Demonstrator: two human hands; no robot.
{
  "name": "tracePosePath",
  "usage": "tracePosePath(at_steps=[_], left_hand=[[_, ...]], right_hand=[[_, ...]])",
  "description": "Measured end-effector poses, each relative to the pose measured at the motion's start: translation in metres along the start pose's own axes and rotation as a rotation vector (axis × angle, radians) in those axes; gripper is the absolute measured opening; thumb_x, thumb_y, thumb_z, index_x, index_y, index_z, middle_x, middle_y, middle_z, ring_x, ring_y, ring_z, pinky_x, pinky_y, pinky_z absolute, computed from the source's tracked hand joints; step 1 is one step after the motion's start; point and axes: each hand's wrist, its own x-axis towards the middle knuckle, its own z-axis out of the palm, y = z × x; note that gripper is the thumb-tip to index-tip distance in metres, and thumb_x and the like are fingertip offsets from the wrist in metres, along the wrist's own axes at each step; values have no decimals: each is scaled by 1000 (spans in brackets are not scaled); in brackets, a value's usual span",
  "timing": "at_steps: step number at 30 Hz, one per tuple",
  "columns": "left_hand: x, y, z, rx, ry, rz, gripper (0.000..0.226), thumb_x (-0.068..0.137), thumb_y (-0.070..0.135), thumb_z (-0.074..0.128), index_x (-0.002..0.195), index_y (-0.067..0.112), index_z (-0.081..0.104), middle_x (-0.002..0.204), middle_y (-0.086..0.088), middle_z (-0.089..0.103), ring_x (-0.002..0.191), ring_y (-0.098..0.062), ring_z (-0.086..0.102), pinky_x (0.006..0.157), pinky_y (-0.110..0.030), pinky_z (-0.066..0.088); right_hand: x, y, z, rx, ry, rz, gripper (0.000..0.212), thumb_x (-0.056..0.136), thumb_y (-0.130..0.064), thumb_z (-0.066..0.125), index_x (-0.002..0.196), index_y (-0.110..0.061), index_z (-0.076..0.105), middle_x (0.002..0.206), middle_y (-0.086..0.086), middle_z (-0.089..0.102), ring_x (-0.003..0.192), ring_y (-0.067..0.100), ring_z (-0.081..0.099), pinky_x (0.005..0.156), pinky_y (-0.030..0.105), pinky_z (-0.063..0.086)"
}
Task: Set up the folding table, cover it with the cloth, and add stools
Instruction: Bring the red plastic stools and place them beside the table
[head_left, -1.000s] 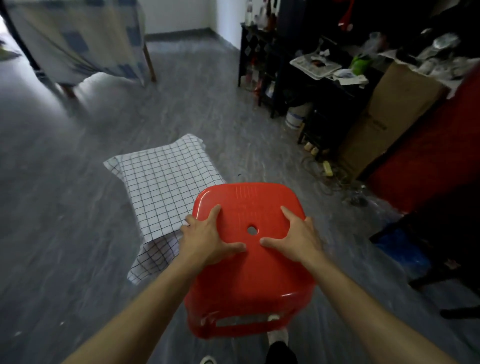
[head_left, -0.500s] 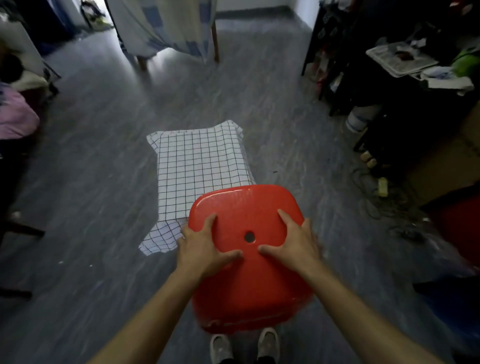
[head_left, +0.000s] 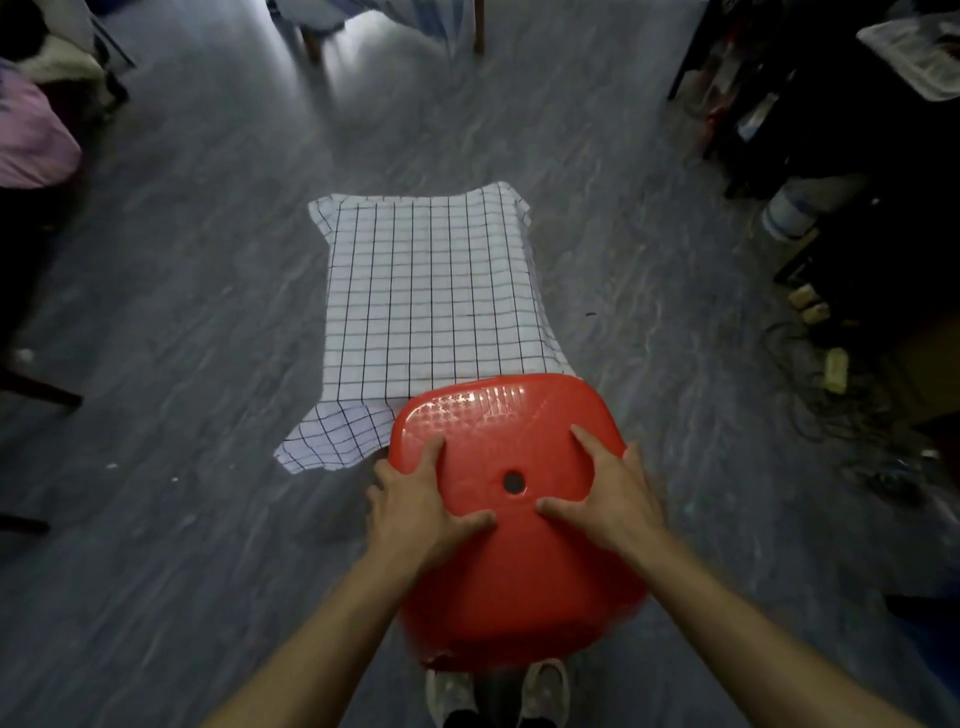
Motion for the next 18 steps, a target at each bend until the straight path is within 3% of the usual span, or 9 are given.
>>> tracePosePath(at_steps=[18], left_hand=[[101, -99, 103, -45, 63, 36, 108, 57, 62, 82, 144, 51, 20, 144, -15, 23, 131, -39, 35, 105, -56, 39]], right_hand=[[85, 34, 167, 134, 25, -63, 111, 61, -57, 85, 150, -51, 19, 143, 5, 29, 130, 30, 45, 108, 49, 43]])
